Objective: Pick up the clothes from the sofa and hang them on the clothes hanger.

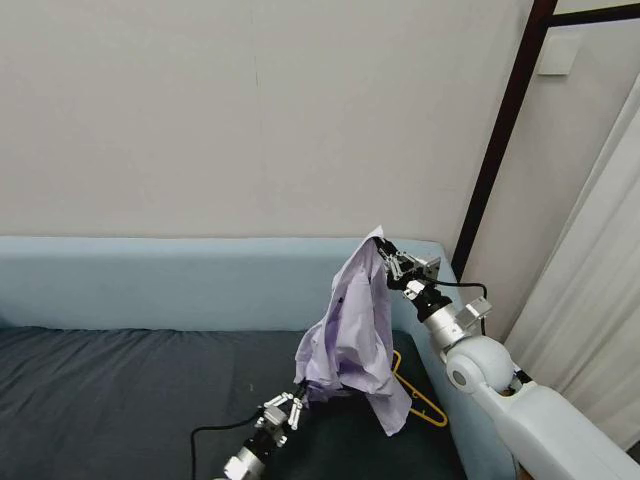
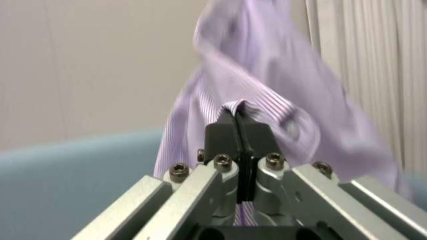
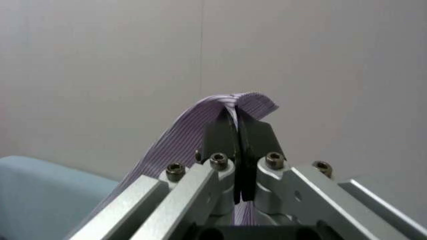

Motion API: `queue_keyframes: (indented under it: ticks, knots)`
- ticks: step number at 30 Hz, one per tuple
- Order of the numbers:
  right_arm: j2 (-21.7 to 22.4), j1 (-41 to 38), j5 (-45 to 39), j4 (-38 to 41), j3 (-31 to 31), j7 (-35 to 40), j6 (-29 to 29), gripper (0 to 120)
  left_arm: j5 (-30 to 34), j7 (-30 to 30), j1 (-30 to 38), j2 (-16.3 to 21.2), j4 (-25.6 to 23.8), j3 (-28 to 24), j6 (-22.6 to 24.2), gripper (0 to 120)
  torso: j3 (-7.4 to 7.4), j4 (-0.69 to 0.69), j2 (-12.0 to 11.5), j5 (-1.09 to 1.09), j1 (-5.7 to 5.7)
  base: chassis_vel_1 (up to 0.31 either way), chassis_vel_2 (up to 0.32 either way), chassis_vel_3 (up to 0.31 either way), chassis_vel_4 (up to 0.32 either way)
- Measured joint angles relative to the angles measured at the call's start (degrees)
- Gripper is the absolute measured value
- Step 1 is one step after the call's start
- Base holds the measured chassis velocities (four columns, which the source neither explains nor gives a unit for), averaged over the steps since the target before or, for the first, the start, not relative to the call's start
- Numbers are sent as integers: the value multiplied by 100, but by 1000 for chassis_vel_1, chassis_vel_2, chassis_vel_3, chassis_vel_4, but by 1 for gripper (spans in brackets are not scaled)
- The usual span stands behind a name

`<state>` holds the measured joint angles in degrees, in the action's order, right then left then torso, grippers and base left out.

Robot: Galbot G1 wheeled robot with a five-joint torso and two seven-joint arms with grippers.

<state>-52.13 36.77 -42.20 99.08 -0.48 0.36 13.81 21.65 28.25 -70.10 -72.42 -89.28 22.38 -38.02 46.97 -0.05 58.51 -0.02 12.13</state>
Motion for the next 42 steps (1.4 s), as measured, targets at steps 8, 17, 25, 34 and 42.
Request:
queue_keyframes:
  ticks: [8, 17, 25, 34, 42]
  knots:
    - [143, -147, -195, 195, 185, 152, -126, 0, 2369, -25, 96, 1601, -1831, 614, 911, 0, 0, -1, 0, -1, 0, 0, 0, 0, 0]
    - [815, -247, -791, 1174, 405, 315, -356, 0, 3172, -592, 1036, 2430, -2294, 1123, 1314, 0, 0, -3, 0, 0, 0, 0, 0, 0, 0]
    - [1208, -263, -1052, 1890, 495, 593, -692, 0, 3181, -1012, 1277, 2921, -2480, 1830, 1482, 0, -1, -1, 0, 0, 0, 0, 0, 0, 0]
    - [457, 1098, 662, 1408, -56, 816, -1272, 0, 1143, -1094, -279, 2006, -2587, 1797, 1464, 0, 0, -2, 0, 3, 1, 0, 0, 0, 0]
    - [-413, 1686, 1327, 866, -228, 817, -1290, 0, -66, -1257, -801, 1080, -2472, 1596, 1470, 0, 0, -2, 0, 1, 0, 0, 0, 0, 0]
